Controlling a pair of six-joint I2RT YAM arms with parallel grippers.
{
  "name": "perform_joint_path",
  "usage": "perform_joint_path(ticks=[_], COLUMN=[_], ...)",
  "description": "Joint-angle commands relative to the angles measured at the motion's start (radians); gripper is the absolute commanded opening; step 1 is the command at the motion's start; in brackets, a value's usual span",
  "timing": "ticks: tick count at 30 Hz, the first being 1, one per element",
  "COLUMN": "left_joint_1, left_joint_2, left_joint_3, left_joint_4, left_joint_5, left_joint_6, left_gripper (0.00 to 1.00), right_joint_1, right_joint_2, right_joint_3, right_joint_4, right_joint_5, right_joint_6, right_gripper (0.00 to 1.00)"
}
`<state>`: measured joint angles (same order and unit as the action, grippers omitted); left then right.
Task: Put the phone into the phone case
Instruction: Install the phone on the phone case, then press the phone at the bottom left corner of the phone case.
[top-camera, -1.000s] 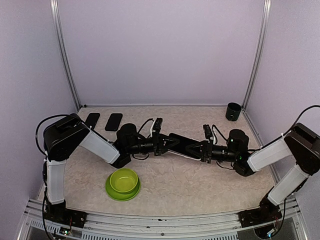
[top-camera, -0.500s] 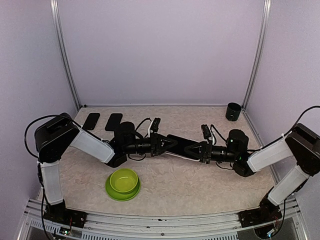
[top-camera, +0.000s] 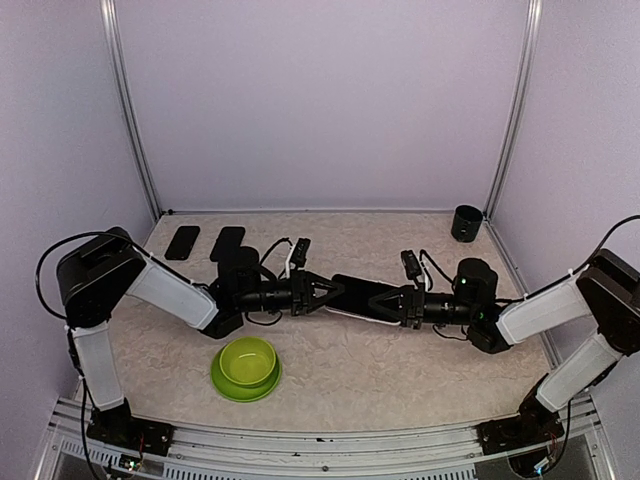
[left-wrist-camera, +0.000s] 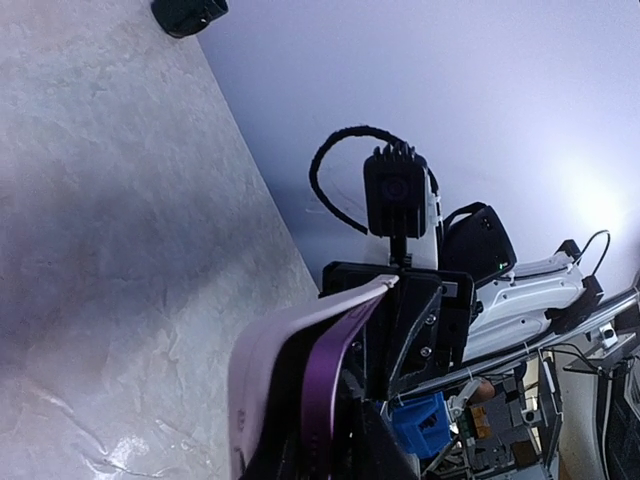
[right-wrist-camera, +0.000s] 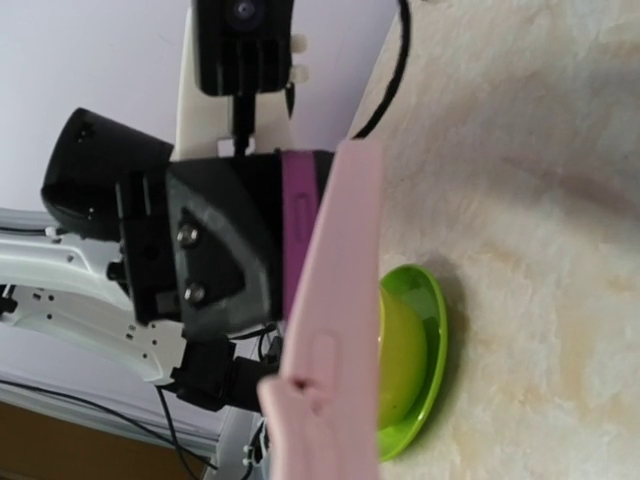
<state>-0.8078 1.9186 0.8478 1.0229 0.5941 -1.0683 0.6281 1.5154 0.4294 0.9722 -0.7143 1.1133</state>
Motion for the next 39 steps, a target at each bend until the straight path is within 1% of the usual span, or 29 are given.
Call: perform_joint_path(ticks=[1,6,11,21,25,30,33,36,39], left_joint_1=[0.101,0.108,0.108,0.069,0.046,0.018,0.012,0.008,-0.003], left_joint_2=[-0.073,-0.118,-0.126,-0.126,-0.125,-0.118,-0.106,-0.09,-0.072], left_joint_3=[-0.055,-0.067,-0.08,-0.088,-0.089,-0.089,-0.098,-0.108,-0.105], left_joint_4=[-0.038,-0.085,-0.072,-0.01,0.034,0.111,0.189,0.281,0.314], left_joint_5=[-0.119,-0.131,-0.103,-0.001,0.047,0.097,0.129,0.166,0.189], left_joint_6=[0.046,0.087,0.094,0.114,0.113,0.1,0.063,0.018,0.001], left_gripper=[0.17,0.18,0.2,0.26,0.28,0.29,0.3,0.33,0.34], right_joint_1=[-0.021,-0.021,-0.021,-0.021,-0.021,-0.021,-0.021,-0.021,-0.022], right_joint_2=[-0.047,-0.044,-0.055,-0.151,-0.185,-0.198,-0.208,-0.226,-0.255], right_joint_3=[-0.011,-0.008,-0.001,0.031,0.038,0.035,0.024,0.012,0.005], right_joint_4=[-0.011,-0.008,-0.01,-0.158,-0.207,-0.217,-0.216,-0.218,-0.233], right_joint_5=[0.009,-0.005,-0.038,-0.095,-0.114,-0.149,-0.165,-0.18,-0.19], right_joint_6=[-0.043,-0.053,-0.085,-0.277,-0.332,-0.367,-0.393,-0.427,-0.472], right_gripper=[0.0,0.0,0.0,0.0,0.0,0.0,0.0,0.0,0.0])
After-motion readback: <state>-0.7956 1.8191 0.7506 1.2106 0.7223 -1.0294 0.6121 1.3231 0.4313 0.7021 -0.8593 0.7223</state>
